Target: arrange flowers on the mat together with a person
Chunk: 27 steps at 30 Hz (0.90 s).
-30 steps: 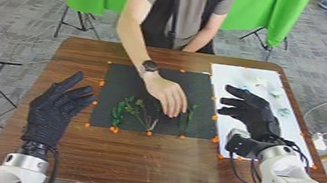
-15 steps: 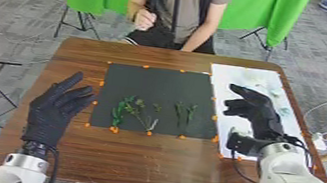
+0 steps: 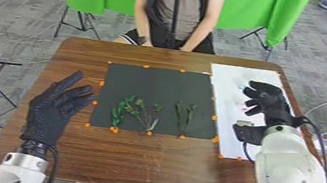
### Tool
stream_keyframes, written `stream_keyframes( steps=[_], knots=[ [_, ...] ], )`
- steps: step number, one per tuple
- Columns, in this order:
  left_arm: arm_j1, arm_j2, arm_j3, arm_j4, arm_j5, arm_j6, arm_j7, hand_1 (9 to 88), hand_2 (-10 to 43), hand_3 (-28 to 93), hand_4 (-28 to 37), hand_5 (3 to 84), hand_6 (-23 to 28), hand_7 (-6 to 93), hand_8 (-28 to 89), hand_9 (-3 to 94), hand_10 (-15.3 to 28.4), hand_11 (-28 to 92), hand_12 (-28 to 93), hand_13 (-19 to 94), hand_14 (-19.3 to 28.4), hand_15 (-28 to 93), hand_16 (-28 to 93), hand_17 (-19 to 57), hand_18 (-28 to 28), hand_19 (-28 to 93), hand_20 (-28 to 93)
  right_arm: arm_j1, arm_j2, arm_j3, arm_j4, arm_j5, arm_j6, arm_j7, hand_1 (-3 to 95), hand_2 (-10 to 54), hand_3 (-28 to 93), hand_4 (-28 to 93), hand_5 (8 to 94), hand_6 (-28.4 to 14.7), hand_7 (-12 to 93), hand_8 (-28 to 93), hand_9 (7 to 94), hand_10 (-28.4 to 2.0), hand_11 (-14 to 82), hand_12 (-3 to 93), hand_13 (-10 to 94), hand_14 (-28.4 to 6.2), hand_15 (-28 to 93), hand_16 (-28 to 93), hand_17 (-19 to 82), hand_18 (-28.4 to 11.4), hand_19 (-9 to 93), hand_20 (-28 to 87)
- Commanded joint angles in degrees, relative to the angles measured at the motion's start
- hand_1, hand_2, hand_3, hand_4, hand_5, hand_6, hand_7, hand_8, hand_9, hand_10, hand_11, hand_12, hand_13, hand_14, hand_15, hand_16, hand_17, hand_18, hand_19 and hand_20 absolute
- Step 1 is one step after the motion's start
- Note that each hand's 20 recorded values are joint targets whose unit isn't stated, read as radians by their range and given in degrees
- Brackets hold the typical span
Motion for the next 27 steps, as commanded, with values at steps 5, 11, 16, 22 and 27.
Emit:
stream_keyframes(
  steps=[5, 11, 16, 22, 27],
  knots=[
    [0.21, 0.02, 0.07, -0.26, -0.17, 0.54, -0.31, 20.9, 7.8, 77, -28.3, 37.1, 9.4, 10.3, -8, 38.4, 22.8, 27, 11, 28, 28.4, 52, -10, -6.2, 26.5, 67, -1, 2.56, 1.98, -4.23, 5.65, -16.28, -8.62, 5.90, 27.3, -4.1, 85, -28, 46.5, 0.4, 14, -13, 64.0, -18.5, 25.6, 13.4, 59, -16.8, 59, 6, 12, -20.7, 60, 18],
    [0.18, 0.17, 0.11, -0.31, -0.22, 0.52, -0.24, 21.1, 7.8, 77, -28.3, 37.1, 9.5, 10.3, -8, 38.3, 22.7, 27, 11, 28, 28.4, 52, -11, -6.4, 26.3, 66, -2, 5.73, 2.12, -7.95, 9.80, -23.22, -15.01, 6.88, 28.5, -4.9, 85, -28, 47.9, 0.8, 14, -13, 64.6, -18.0, 25.4, 13.2, 60, -16.2, 58, 6, 12, -20.6, 61, 17],
    [-0.07, -0.01, 0.04, -0.22, -0.09, 0.31, -0.41, 21.1, 7.7, 77, -28.3, 37.0, 9.4, 10.4, -8, 38.4, 22.7, 27, 11, 28, 28.4, 52, -11, -6.5, 26.2, 66, -2, 8.19, 2.24, -10.93, 12.47, -27.73, -19.40, 8.01, 29.3, -5.5, 85, -28, 48.2, 1.0, 14, -13, 65.2, -17.4, 25.4, 13.3, 61, -15.5, 57, 7, 12, -20.4, 61, 16],
    [-0.17, 0.20, 0.44, -0.03, -0.58, 0.22, 0.30, 21.3, 7.4, 77, -28.3, 37.1, 9.4, 10.4, -8, 38.4, 22.7, 27, 11, 28, 28.4, 52, -11, -6.5, 26.1, 66, -2, 10.30, 2.20, -12.97, 14.56, -29.75, -19.85, 7.52, 30.1, -5.9, 85, -28, 47.2, 1.6, 14, -13, 65.2, -16.9, 25.2, 13.4, 62, -14.9, 56, 7, 13, -20.1, 61, 15],
    [-0.23, 0.20, 0.40, -0.07, -0.50, 0.02, 0.22, 21.4, 7.2, 78, -28.3, 37.1, 9.4, 10.5, -8, 38.4, 22.7, 27, 11, 28, 28.4, 52, -11, -6.6, 26.1, 65, -2, 12.00, 2.30, -14.35, 16.13, -30.66, -19.28, 7.89, 31.1, -6.3, 84, -28, 47.7, 2.0, 15, -13, 65.6, -16.6, 25.1, 13.2, 62, -14.6, 56, 7, 13, -20.0, 61, 15]
  ],
)
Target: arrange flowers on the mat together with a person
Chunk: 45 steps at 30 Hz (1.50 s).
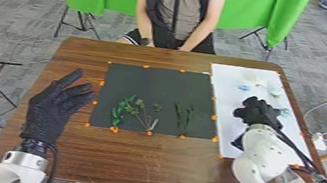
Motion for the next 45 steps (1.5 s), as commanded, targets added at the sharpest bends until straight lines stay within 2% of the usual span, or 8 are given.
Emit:
stream_keyframes(
  steps=[1, 14, 20, 24, 33, 36, 39, 45],
  knots=[
    [0.41, -0.20, 0.15, 0.06, -0.20, -0.29, -0.27, 21.4, 7.2, 78, -28.3, 37.1, 9.4, 10.5, -8, 38.4, 22.7, 26, 11, 28, 28.4, 52, -11, -6.7, 26.1, 65, -2, 2.68, 0.28, -1.93, 2.17, -2.05, 0.92, 0.82, 31.3, -6.4, 84, -28, 47.8, 2.1, 15, -14, 65.8, -16.5, 25.1, 13.2, 62, -14.5, 56, 7, 13, -20.0, 61, 15],
    [-0.26, -0.56, -0.02, 0.25, 0.20, -1.61, -0.86, 21.4, 7.0, 78, -28.3, 37.5, 9.7, 10.3, -8, 38.5, 22.7, 26, 11, 28, 28.4, 52, -11, -6.8, 26.0, 65, -1, 5.93, -0.84, -3.88, 5.86, -0.73, -6.82, 5.03, 36.5, -7.3, 84, -28, 51.7, 2.2, 14, -14, 70.2, -15.0, 24.1, 13.2, 65, -13.3, 52, 7, 15, -19.0, 63, 13],
    [-0.52, -0.87, 0.12, 0.31, 0.39, -1.95, -1.34, 21.5, 7.0, 78, -28.3, 37.6, 9.7, 10.3, -8, 38.5, 22.7, 26, 11, 28, 28.4, 52, -11, -6.8, 26.0, 65, -1, 6.09, -0.48, -5.48, 7.01, -3.92, -4.02, 4.30, 47.9, -9.4, 77, -28, 69.8, 1.8, 16, -7, 80.3, -9.1, 14.0, 18.1, 75, -8.7, 37, 13, 20, -15.4, 69, 8],
    [-0.54, -1.10, -0.24, 0.32, 0.57, -2.44, -1.95, 21.5, 7.0, 78, -28.3, 37.6, 9.7, 10.3, -8, 38.5, 22.7, 26, 11, 28, 28.4, 52, -11, -6.8, 25.9, 65, -1, 5.80, -0.15, -6.08, 7.23, -5.69, -1.22, 3.95, 54.4, -9.5, 72, -28, 81.0, 1.9, 16, -2, 88.1, -7.8, 7.9, 23.4, 80, -6.2, 31, 23, 25, -12.2, 70, 6],
    [-0.61, -1.06, -0.90, -0.11, 0.94, -3.19, -2.20, 21.6, 7.1, 77, -28.3, 37.8, 10.0, 10.3, -8, 38.5, 22.8, 26, 11, 28, 28.4, 52, -11, -6.8, 25.9, 64, 0, 5.11, -0.76, -5.70, 5.11, -8.59, 3.77, 1.91, 56.5, -9.5, 71, -28, 84.9, 2.2, 15, -1, 93.1, -7.2, 6.6, 26.3, 85, -4.6, 29, 27, 29, -10.0, 71, 4],
    [-0.51, -0.42, -0.67, -0.28, 0.67, -2.63, -0.83, 21.5, 7.0, 78, -28.3, 37.8, 10.0, 10.2, -8, 38.5, 22.7, 27, 11, 28, 28.4, 52, -10, -6.8, 26.0, 65, 0, 4.96, -2.14, -5.42, 3.14, -9.06, 3.99, 0.22, 56.9, -9.5, 71, -28, 85.7, 2.2, 15, 0, 93.6, -7.3, 6.5, 26.9, 86, -4.8, 28, 27, 30, -7.7, 68, 3],
    [-0.29, -0.47, -1.06, -0.34, 0.83, -3.03, -1.02, 21.6, 7.0, 78, -28.3, 37.8, 9.9, 10.2, -8, 38.5, 22.8, 27, 11, 28, 28.4, 52, -10, -6.1, 26.5, 66, 0, 5.22, -4.33, -6.29, 1.07, -8.03, 4.28, -2.86, 57.0, -9.5, 71, -28, 86.0, 2.2, 15, 0, 93.7, -7.3, 6.5, 27.2, 86, -5.1, 29, 27, 30, -6.8, 67, 2],
    [-0.64, 0.39, -1.22, -0.64, 0.64, -3.42, 0.79, 21.5, 7.0, 77, -28.3, 37.6, 9.9, 10.1, -8, 38.5, 22.7, 26, 11, 28, 28.4, 52, -10, -3.9, 27.6, 73, 3, 9.11, -11.19, -12.15, -0.11, -5.86, 3.73, -14.85, 57.1, -9.5, 71, -28, 86.1, 2.0, 15, 0, 93.7, -7.6, 7.3, 27.3, 86, -5.0, 29, 27, 30, -6.5, 66, 3]
  ],
)
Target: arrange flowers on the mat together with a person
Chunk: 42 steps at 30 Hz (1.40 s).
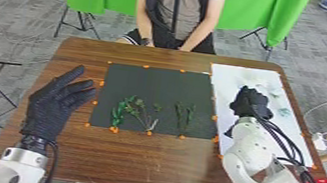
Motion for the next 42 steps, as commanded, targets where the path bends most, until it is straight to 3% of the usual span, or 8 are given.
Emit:
stream_keyframes(
  steps=[1, 3, 9, 13, 14, 15, 24, 42],
  knots=[
    [0.00, 0.84, -0.40, -0.43, 0.21, -1.21, 1.69, 21.5, 7.0, 77, -28.3, 37.6, 9.9, 10.0, -8, 38.5, 22.7, 26, 11, 29, 28.4, 52, -10, -3.6, 27.6, 74, 3, 5.04, -10.23, -7.72, -2.42, 2.61, -0.13, -14.94, 57.1, -9.5, 71, -28, 86.1, 2.0, 15, 0, 93.7, -7.6, 7.3, 27.3, 86, -5.1, 29, 27, 30, -6.5, 66, 3],
    [0.30, 1.32, -0.37, -0.97, -0.18, -0.22, 2.28, 21.5, 7.0, 77, -28.3, 37.5, 9.8, 10.1, -8, 38.5, 22.6, 27, 12, 29, 28.4, 52, -10, -2.9, 27.6, 75, 3, 6.32, -13.15, -9.63, -1.40, 4.24, -1.65, -18.51, 57.1, -9.5, 71, -28, 86.2, 1.9, 14, 0, 93.7, -7.6, 7.2, 27.3, 86, -5.1, 29, 27, 30, -6.4, 65, 3],
    [-0.43, 4.96, 1.64, -1.96, -1.89, 2.70, 10.74, 21.4, 7.1, 77, -28.3, 38.7, 10.2, 10.0, -8, 40.8, 23.0, 27, 11, 33, 28.4, 52, -10, 0.7, 28.2, 84, -9, 6.98, -22.72, -10.56, 1.49, 8.04, -10.04, -28.94, 57.1, -9.5, 71, -28, 85.9, 1.8, 14, 0, 93.5, -7.8, 6.2, 27.3, 85, -5.3, 29, 27, 29, -6.3, 64, 3],
    [-0.50, 6.08, 1.35, -2.60, -2.93, 2.30, 12.91, 21.5, 7.0, 77, -28.3, 39.3, 10.5, 10.1, -8, 41.8, 23.0, 28, 12, 34, 28.4, 53, -10, 1.3, 28.2, 87, -14, 8.89, -26.38, -12.50, 4.94, 9.95, -12.69, -31.90, 57.0, -9.5, 72, -28, 85.8, 1.7, 14, 0, 93.6, -7.8, 5.8, 27.5, 85, -5.4, 28, 27, 29, -6.0, 64, 4],
    [-0.43, 6.24, 1.29, -2.69, -2.93, 2.25, 12.86, 21.5, 7.0, 78, -28.3, 39.3, 10.5, 10.1, -8, 41.8, 23.0, 29, 12, 34, 28.4, 53, -10, 1.6, 28.1, 89, -19, 9.06, -27.34, -12.57, 6.06, 9.40, -13.14, -33.06, 56.9, -9.5, 72, -28, 85.8, 1.8, 14, 0, 93.6, -7.7, 5.8, 27.5, 85, -5.4, 28, 27, 29, -6.0, 64, 4],
    [-0.66, 4.26, 0.70, -2.77, -1.50, 1.30, 11.10, 21.5, 7.0, 78, -28.3, 39.5, 10.6, 10.0, -8, 41.9, 23.0, 29, 12, 34, 28.4, 54, -10, 1.8, 28.1, 90, -23, 9.72, -27.95, -13.04, 7.29, 9.55, -13.48, -33.24, 56.9, -9.5, 72, -28, 85.7, 1.7, 14, 0, 93.6, -7.7, 5.6, 27.5, 85, -5.4, 28, 27, 29, -6.0, 64, 4],
    [-2.07, 5.45, 1.51, -2.37, -1.51, 0.59, 8.72, 21.6, 7.1, 77, -28.3, 39.9, 10.7, 9.9, -8, 42.2, 23.0, 29, 12, 34, 28.4, 54, -10, 2.2, 27.9, 92, -28, 13.75, -30.05, -16.49, 14.50, 14.64, -15.41, -28.87, 57.0, -9.5, 71, -28, 85.4, 1.9, 14, 0, 93.5, -7.6, 4.8, 27.6, 85, -5.3, 28, 27, 29, -6.2, 64, 5],
    [-0.57, 6.62, 2.73, -1.22, -3.99, 1.21, 9.61, 21.8, 6.8, 78, -28.2, 39.6, 10.7, 9.8, -8, 41.5, 23.0, 29, 12, 32, 28.4, 54, -10, 0.6, 27.9, 88, -28, 14.38, -29.94, -18.49, 15.59, 11.53, -11.87, -23.20, 51.9, -9.5, 72, -28, 72.4, 3.8, 13, -6, 90.3, -8.3, 12.3, 28.7, 79, -5.8, 44, 23, 22, -13.2, 70, 9]
  ],
)
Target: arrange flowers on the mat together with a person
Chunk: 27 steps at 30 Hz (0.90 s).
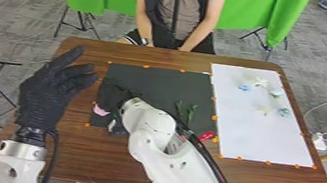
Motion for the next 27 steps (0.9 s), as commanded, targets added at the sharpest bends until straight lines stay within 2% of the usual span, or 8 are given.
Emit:
stream_keyframes(
  steps=[1, 3, 6, 10, 14, 16, 21, 27],
  knots=[
    [1.93, -0.03, 0.02, 0.73, -2.06, 0.33, 0.27, 21.8, 6.8, 78, -28.2, 39.6, 10.7, 9.8, -8, 41.5, 23.0, 29, 12, 32, 28.4, 54, -10, 0.6, 27.9, 88, -28, -0.07, -0.11, -0.39, -0.07, -2.51, 1.38, 1.20, 51.6, -9.5, 72, -28, 71.9, 3.9, 13, -6, 90.2, -8.3, 12.5, 28.6, 79, -6.0, 44, 22, 22, -13.4, 70, 9],
    [1.31, 0.32, 0.22, 1.00, -2.42, 0.27, 0.73, 21.8, 6.7, 78, -28.3, 39.6, 10.7, 9.9, -8, 41.4, 22.9, 29, 12, 32, 28.4, 54, -10, 0.5, 27.9, 88, -28, 0.31, -0.17, -0.37, 0.11, -2.98, 1.31, 1.29, 51.3, -9.5, 72, -28, 71.2, 4.0, 13, -7, 89.9, -8.3, 13.1, 28.6, 78, -6.0, 46, 22, 21, -13.6, 70, 9],
    [1.02, 0.02, 0.22, 1.06, -2.08, -0.29, -0.05, 21.8, 6.7, 78, -28.2, 39.6, 10.7, 9.9, -8, 41.4, 22.9, 29, 12, 32, 28.4, 54, -10, 0.4, 27.9, 88, -28, 0.53, -0.06, -0.41, 0.26, -2.58, 1.42, 2.01, 51.3, -9.5, 72, -28, 70.4, 4.3, 13, -9, 89.6, -8.4, 13.5, 28.9, 77, -6.0, 49, 20, 21, -13.8, 70, 9],
    [0.87, 0.46, 0.50, 1.03, -2.37, 0.45, 0.27, 21.9, 6.7, 78, -28.3, 39.6, 10.7, 10.0, -8, 41.4, 22.9, 29, 12, 32, 28.4, 54, -10, 0.2, 27.9, 88, -28, 0.69, -0.21, -0.44, 0.43, -2.46, 1.44, 2.32, 51.1, -9.5, 72, -28, 70.1, 4.3, 13, -10, 89.1, -8.5, 14.2, 28.9, 76, -6.2, 50, 20, 21, -13.8, 70, 9],
    [0.98, 0.23, 0.40, 1.02, -2.32, 0.28, 0.03, 21.9, 6.6, 78, -28.2, 39.6, 10.8, 10.0, -8, 41.4, 23.0, 29, 12, 32, 28.4, 54, -10, 0.1, 27.8, 87, -27, 0.67, -0.11, -0.40, 0.40, -3.13, 1.05, 2.31, 50.5, -9.5, 72, -28, 69.6, 4.4, 13, -11, 88.5, -8.7, 15.1, 28.4, 76, -6.5, 51, 19, 21, -13.9, 70, 9],
    [0.84, 0.82, 0.63, 1.03, -2.69, 0.78, 0.49, 22.0, 6.7, 78, -28.2, 39.6, 10.8, 10.1, -8, 41.5, 23.0, 29, 12, 32, 28.4, 54, -10, 0.1, 27.9, 87, -27, 0.89, 0.15, -0.42, 0.35, -2.73, 1.36, 2.71, 50.0, -9.5, 72, -28, 69.4, 4.3, 13, -12, 88.1, -8.8, 15.7, 28.1, 75, -6.7, 51, 18, 21, -13.9, 70, 9],
    [3.12, -0.27, -0.73, 0.28, -2.29, 1.14, -0.10, 22.1, 6.6, 78, -28.2, 39.7, 10.8, 10.0, -8, 41.5, 22.9, 29, 12, 32, 28.4, 54, -10, 0.0, 27.8, 87, -27, -0.15, 0.22, 1.94, -2.14, -0.15, 0.75, 2.83, 48.8, -9.5, 73, -28, 68.5, 4.2, 13, -13, 87.0, -8.8, 17.0, 26.7, 75, -7.3, 52, 15, 20, -14.1, 71, 9],
    [4.24, -1.02, -1.15, 0.83, -2.90, 2.03, -0.18, 22.1, 6.6, 78, -28.2, 39.7, 10.8, 10.1, -8, 41.5, 22.9, 29, 12, 32, 28.4, 54, -10, -1.0, 28.1, 85, -27, -3.56, 0.54, 9.94, -9.76, 13.16, -2.65, 7.05, 44.8, -9.5, 77, -28, 67.4, 3.9, 13, -13, 82.5, -10.6, 21.6, 21.0, 72, -8.5, 53, 11, 19, -14.8, 70, 9]
  ],
)
